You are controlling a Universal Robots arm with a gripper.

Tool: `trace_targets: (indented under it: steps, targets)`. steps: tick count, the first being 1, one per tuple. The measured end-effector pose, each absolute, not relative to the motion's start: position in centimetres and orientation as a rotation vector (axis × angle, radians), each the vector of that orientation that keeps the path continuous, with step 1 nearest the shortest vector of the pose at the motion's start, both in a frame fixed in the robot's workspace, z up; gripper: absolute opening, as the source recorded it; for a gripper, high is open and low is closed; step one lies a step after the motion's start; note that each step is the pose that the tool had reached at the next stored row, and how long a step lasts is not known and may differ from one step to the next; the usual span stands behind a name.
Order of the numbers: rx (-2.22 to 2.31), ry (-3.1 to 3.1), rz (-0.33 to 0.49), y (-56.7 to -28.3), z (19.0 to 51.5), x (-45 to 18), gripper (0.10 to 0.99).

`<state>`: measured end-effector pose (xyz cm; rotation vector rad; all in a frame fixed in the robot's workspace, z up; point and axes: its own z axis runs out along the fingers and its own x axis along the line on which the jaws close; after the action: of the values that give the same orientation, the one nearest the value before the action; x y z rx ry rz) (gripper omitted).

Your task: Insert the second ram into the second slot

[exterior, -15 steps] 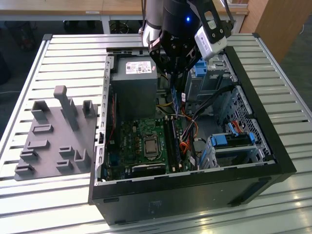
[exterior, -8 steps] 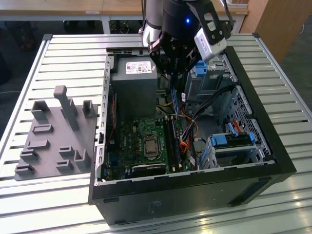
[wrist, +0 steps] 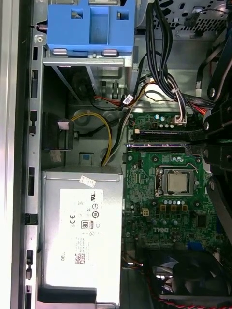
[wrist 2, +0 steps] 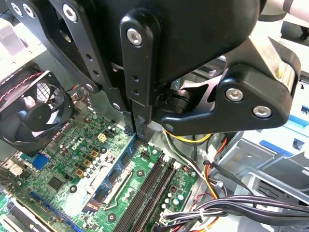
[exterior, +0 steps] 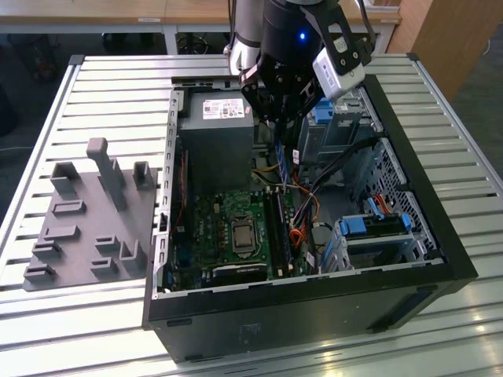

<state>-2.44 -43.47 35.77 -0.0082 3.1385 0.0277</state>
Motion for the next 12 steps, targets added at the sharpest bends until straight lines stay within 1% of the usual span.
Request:
trace_targets:
  steps: [12]
  targets:
    - [-0.008,3.138,0.028,-43.47,35.53,-2.44,0.137]
